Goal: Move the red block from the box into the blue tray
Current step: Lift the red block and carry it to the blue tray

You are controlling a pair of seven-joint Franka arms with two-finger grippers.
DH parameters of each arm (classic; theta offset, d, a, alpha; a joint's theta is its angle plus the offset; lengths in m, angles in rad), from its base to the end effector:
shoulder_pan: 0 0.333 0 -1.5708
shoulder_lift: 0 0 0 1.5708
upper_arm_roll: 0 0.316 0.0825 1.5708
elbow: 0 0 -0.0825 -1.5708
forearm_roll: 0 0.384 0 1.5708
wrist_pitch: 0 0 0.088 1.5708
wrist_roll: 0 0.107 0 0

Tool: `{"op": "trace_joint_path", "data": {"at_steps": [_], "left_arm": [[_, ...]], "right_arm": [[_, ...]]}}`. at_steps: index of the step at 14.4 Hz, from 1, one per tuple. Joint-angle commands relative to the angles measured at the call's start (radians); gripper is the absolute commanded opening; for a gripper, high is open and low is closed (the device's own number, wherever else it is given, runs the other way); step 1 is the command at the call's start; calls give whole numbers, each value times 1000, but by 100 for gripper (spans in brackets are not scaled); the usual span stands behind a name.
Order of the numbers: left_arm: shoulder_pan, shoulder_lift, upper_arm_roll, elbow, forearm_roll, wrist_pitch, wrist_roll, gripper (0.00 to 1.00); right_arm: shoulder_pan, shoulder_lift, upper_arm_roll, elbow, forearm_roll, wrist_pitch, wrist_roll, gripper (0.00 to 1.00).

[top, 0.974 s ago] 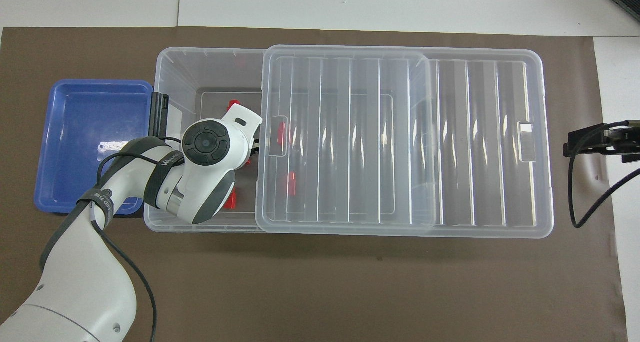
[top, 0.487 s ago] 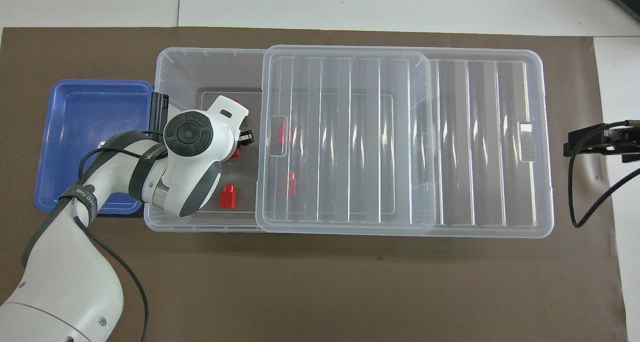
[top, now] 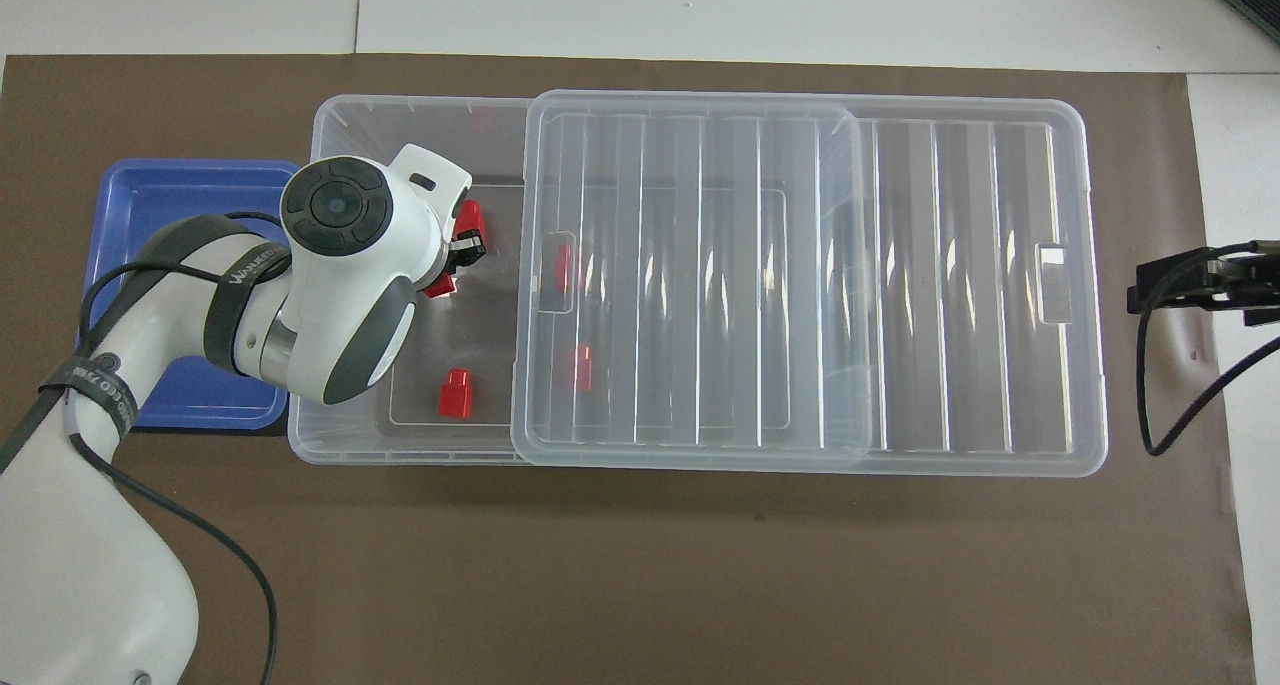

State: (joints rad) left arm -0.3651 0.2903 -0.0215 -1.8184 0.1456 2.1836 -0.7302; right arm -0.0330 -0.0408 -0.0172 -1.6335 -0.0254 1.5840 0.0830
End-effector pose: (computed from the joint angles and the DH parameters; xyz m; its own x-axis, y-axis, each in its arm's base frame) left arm 0.5928 -0.2346 0.3865 0.9574 0.2573 0.1313 0.2647 -0.9634 -0.0415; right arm 0.5415 -0.0301 0.6184 0.9912 -0.1324 -0.0066 -0.1322 -0.9909 0.0253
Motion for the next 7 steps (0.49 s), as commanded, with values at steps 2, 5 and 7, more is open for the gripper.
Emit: {"op": "trace_joint_path", "data": {"at_steps": [2,5,7], "left_arm": [[3,-56,-2,121,-38,-230,12,0],[14,-56,1,263,-57,-398,35,0],[60,-54,6,332,-58,-494,162,0]], "right_arm": [[-15,-10,8,-19,9,21,-23,100],[-16,-10,8,-20,9,21,-23,100],[-22,-10,8,-22,9,24,-25,100]]}}
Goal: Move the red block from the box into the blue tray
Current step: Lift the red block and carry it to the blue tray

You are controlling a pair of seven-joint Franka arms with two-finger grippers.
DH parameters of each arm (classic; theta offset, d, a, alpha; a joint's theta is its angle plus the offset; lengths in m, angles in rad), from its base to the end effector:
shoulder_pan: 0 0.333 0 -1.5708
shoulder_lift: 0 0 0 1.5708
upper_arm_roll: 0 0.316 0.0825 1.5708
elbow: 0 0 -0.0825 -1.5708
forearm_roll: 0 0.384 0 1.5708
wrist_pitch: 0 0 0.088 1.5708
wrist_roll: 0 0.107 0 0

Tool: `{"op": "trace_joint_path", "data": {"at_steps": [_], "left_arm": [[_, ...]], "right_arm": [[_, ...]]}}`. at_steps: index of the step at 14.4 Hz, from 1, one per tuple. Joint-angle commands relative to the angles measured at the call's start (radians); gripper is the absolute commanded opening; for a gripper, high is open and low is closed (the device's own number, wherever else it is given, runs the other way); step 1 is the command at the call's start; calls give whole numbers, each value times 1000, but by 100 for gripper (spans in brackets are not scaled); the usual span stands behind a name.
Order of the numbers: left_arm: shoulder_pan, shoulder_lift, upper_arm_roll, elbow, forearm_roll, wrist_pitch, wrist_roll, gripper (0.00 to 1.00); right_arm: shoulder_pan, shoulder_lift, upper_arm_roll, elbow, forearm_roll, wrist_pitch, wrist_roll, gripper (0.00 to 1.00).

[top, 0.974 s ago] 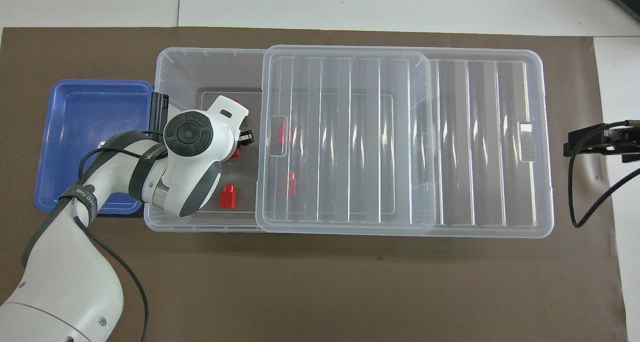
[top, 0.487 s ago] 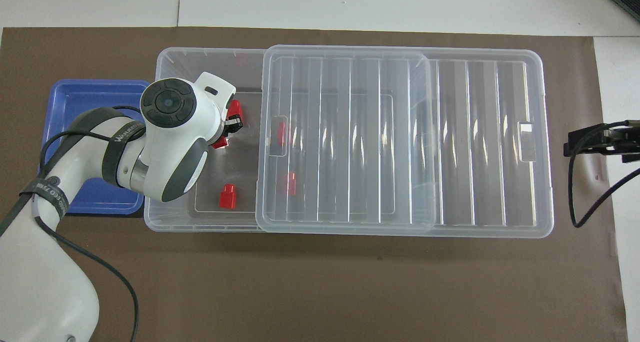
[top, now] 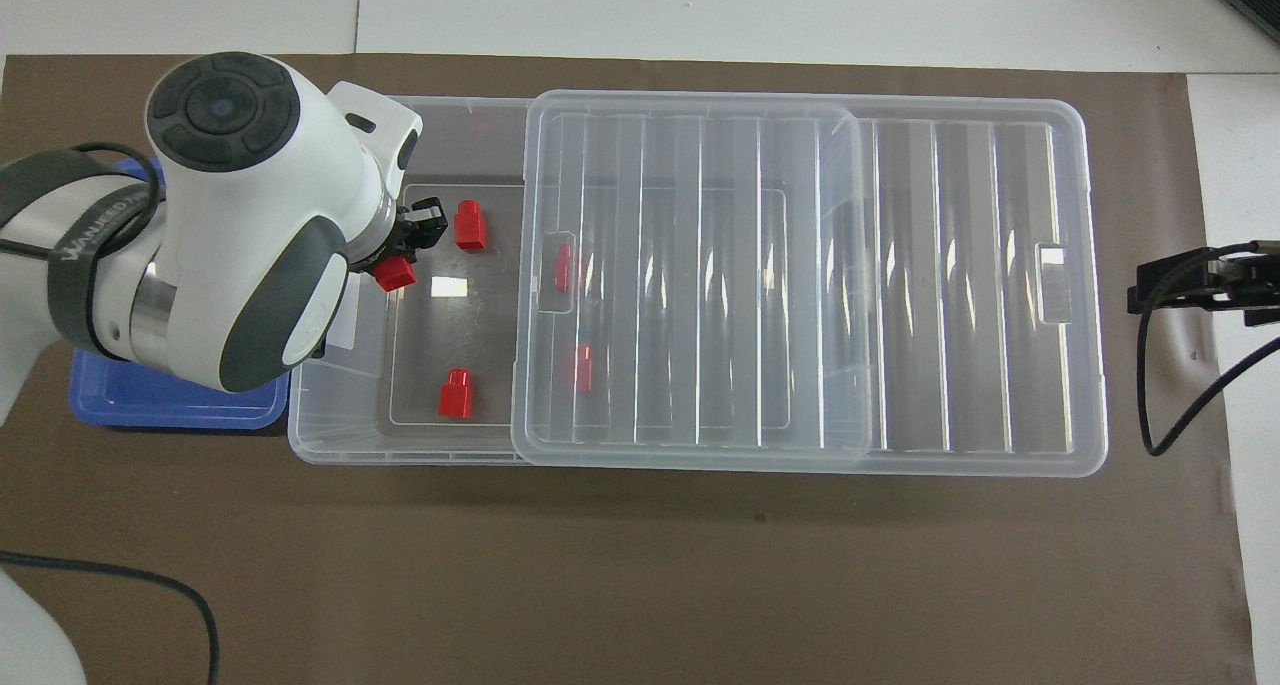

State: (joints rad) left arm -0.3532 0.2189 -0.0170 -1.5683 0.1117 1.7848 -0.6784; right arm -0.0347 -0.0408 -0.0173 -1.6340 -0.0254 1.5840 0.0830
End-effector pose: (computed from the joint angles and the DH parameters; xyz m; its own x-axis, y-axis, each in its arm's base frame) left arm 0.5909 -0.2181 0.5150 0.9586 0.2778 0.0632 0.2825 -0.9556 -0.0842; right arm 0.5414 -0.0311 0.6182 0.9909 -0.1342 -0.0071 -0.1340 -0.9907 0.0254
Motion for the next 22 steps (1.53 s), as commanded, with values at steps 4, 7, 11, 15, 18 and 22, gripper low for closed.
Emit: {"op": "trace_joint_path", "data": {"at_steps": [4,7,11,15,18,22], "left_arm": [[183,-4,3,94,-24,-139,411,0],[255,-10,6,73,-27,-87,620,0],[344,-32,6,-62,-70,109,723,0],[453,-30,8,-191,-75,290,897,0],[474,-9,8,-277,-79,460,901,0],[476,46,8,-354,-81,623,892,0]], "right_arm": [[-62,-17,0,-78,7,140,-153,90],[-122,-4,0,-124,7,230,-281,48],[-133,62,0,-168,9,349,-336,0],[-148,119,2,-217,12,445,-345,0],[-133,142,3,-224,16,453,-338,0],[-120,157,8,-230,22,484,-326,0]]}}
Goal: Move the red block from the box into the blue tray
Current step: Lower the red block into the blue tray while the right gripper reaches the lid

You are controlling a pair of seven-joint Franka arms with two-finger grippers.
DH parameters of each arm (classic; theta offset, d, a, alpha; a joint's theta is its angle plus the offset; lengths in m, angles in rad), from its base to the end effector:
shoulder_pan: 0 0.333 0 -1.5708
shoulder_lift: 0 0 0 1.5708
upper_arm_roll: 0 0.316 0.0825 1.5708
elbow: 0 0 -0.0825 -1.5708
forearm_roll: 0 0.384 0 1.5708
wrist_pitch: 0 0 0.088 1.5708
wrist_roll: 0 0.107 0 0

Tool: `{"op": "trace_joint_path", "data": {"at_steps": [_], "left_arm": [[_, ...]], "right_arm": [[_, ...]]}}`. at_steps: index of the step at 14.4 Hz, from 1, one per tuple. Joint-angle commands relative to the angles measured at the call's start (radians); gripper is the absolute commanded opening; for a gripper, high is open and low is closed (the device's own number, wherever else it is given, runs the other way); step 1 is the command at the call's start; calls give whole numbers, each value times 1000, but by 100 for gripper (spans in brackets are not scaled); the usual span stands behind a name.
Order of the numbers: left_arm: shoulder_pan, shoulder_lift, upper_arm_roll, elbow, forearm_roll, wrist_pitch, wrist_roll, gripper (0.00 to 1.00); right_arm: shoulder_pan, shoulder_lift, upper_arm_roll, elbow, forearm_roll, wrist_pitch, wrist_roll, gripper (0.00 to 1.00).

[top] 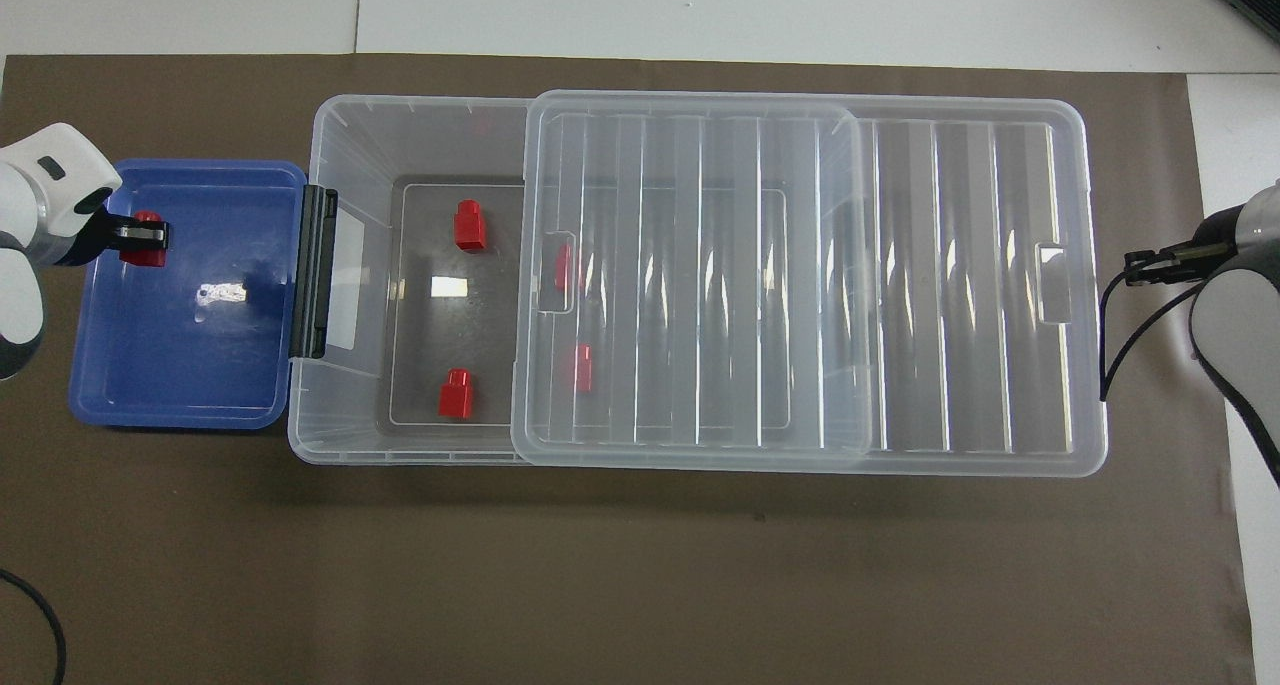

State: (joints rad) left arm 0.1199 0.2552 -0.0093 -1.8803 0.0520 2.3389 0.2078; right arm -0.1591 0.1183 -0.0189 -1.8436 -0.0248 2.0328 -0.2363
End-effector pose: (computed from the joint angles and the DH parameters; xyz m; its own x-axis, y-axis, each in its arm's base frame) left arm 0.6319 0.0713 0.3951 0.9729 -0.1341 0.1884 -0.1204 -0.9893 -0.0822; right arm 0.5914 -0.1074 0.4665 0.9956 0.0699 0.0629 0.0674 -0.9969 0.0410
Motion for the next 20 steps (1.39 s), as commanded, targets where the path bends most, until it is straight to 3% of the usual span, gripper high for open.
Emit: {"op": "trace_joint_path", "data": {"at_steps": [1,5,12,14,15,17,18,19,20], "left_arm": [[4,12,0,-57,-21,75,-2,0],[11,48,2,-146,-21,233,-1,0],[40,61,3,-187,-20,287,22,1],[37,62,3,-187,-20,292,21,14],[37,62,3,-187,-20,292,18,40],[34,62,3,-186,-20,292,12,43],[32,62,3,-186,-20,293,12,62],[30,62,3,-184,-20,293,10,75],[30,62,3,-183,-20,292,10,76]], "right_arm": [[27,1,10,-19,34,44,20,0],[39,12,11,-20,39,66,57,0],[141,21,11,-14,49,78,184,0],[163,21,11,-14,49,78,225,0],[177,21,11,-14,49,78,254,0],[196,21,11,-14,49,80,287,0],[197,21,11,-14,49,81,301,0],[208,21,11,-14,58,83,313,0],[219,21,11,-14,83,84,325,0]]}}
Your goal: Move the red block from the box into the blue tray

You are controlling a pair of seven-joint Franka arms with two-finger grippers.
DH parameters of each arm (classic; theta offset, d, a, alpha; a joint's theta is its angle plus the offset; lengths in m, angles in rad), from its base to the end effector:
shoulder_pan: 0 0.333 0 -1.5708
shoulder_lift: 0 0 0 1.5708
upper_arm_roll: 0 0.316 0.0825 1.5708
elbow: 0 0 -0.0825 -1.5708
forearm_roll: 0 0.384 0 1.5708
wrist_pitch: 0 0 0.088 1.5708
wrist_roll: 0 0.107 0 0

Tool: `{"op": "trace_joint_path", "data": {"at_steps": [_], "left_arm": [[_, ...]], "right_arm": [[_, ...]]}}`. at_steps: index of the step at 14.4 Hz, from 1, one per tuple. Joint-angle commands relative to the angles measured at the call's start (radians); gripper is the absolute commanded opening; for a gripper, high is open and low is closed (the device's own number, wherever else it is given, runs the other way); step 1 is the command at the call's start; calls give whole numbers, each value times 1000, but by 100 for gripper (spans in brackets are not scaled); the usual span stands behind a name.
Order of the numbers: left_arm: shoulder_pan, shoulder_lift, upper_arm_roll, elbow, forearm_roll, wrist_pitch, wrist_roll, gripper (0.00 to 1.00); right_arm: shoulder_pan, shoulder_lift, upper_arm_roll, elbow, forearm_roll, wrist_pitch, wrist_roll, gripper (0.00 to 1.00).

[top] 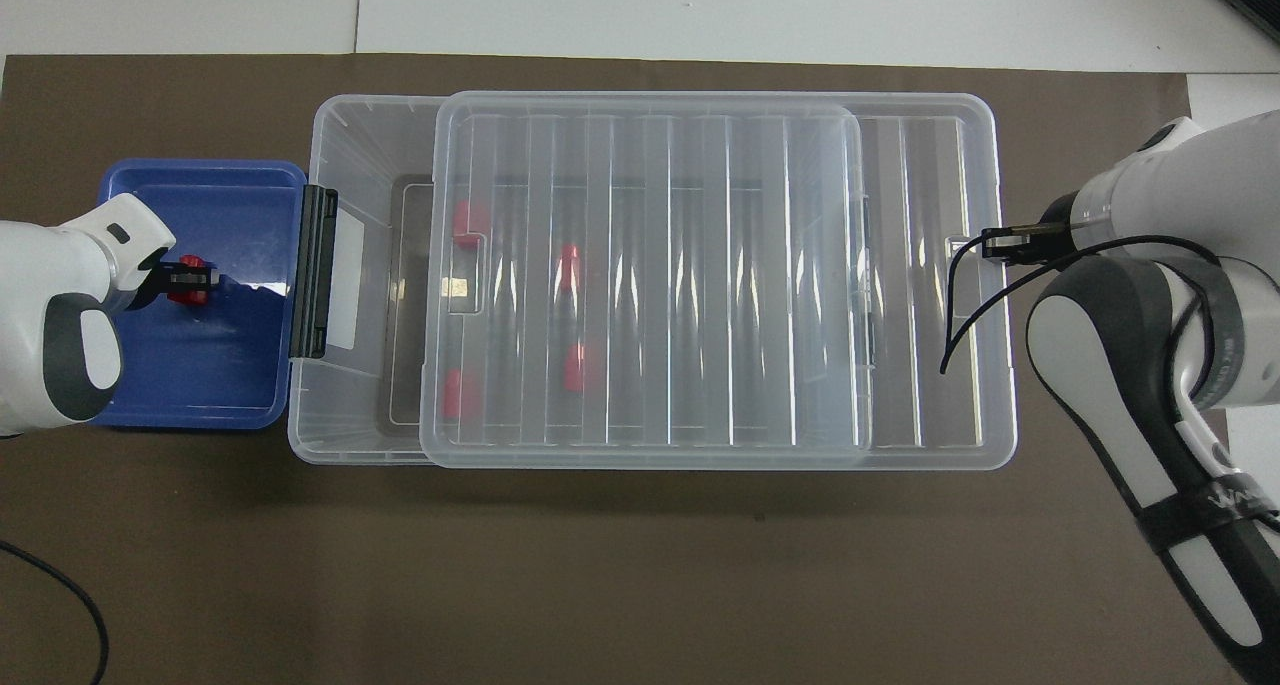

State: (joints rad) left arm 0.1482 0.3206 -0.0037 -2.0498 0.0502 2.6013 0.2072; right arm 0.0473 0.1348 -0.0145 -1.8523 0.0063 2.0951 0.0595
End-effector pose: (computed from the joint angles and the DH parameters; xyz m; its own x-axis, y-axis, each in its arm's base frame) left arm 0.6085 0.0876 0.3050 0.9703 -0.1086 0.2163 -0.0932 -0.9924 -0.0800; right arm 0.6075 0.0206 0.4583 0.9938 -0.0297 0.1074 -0.0288 -0.9995 -0.0102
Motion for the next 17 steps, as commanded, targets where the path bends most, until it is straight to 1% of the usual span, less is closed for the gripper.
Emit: {"op": "trace_joint_path", "data": {"at_steps": [1,2,3,4,5,7,9,10,12,13,15,17], "left_arm": [[1,-3,-2,0,-18,16,12,78],[-2,-8,-2,16,-18,4,14,79],[-4,-17,-7,45,-18,-47,11,83],[-5,-24,-15,95,-18,-123,8,90],[-21,-32,-15,162,-18,-227,6,99],[-24,-67,-13,245,-18,-393,6,100],[-25,-125,-13,287,-18,-516,6,100],[-28,-149,-18,319,-18,-602,6,100],[-41,-159,-38,422,-20,-789,5,100],[-41,-161,-44,453,-30,-837,-6,100],[-42,-214,-59,447,-61,-860,-105,100],[-56,-239,-59,448,-58,-891,-117,100]], "right_arm": [[19,5,7,-5,69,25,42,0],[28,5,7,-5,72,32,51,0],[36,5,7,-7,72,34,54,0],[43,5,7,-7,73,36,62,0],[55,5,7,-7,72,36,80,0],[80,5,7,-7,73,37,117,0],[97,5,7,-7,73,37,135,0],[105,3,7,-7,75,36,140,0],[117,3,7,-8,98,37,144,0],[118,3,7,-8,99,36,149,0],[118,3,7,-8,100,36,149,0],[118,3,7,-8,100,36,149,0]]}}
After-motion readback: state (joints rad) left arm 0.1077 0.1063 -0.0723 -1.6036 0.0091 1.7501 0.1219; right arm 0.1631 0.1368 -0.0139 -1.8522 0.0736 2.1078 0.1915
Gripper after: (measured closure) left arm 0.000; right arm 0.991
